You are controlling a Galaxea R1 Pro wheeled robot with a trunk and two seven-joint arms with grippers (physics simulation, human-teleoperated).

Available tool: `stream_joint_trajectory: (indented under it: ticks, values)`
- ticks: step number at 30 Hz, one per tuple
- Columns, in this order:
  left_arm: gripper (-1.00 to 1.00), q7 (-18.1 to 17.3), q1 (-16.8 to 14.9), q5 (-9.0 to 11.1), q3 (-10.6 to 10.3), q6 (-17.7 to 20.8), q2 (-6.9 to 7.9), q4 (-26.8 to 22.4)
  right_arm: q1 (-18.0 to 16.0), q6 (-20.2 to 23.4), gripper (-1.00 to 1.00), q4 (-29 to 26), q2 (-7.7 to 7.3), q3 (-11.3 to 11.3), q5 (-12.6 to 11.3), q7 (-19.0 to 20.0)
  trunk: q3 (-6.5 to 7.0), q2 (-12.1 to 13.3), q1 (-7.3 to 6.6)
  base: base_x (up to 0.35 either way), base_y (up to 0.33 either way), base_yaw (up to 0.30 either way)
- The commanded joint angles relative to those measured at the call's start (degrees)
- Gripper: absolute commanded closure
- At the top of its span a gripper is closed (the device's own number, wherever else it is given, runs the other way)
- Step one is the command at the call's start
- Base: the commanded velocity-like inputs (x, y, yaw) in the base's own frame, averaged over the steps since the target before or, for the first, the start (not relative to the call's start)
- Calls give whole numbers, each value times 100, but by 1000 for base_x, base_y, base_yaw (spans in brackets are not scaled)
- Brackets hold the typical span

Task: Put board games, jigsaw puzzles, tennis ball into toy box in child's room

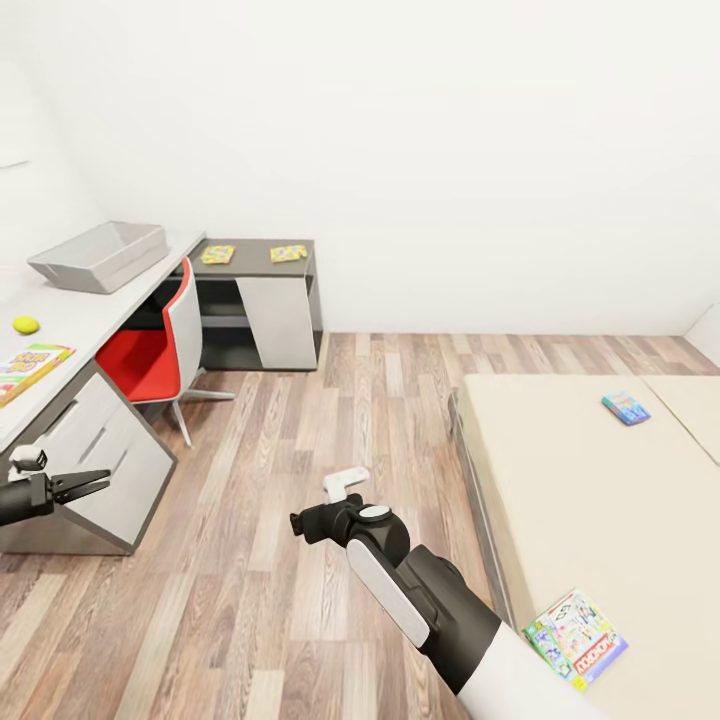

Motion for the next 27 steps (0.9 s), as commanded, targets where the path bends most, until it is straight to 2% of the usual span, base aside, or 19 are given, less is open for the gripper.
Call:
stream_joint_trajectory:
  ticks: [1,27]
  values:
    - [-100,-22,-6,0,-2,61,3,2,-6,11,-100,-6,0,8,-59,-58,0,-10,4,0,0,3]
    - [-100,-22,-3,0,-2,61,1,2,-6,11,-100,-6,0,8,-62,-59,242,-10,4,0,0,0]
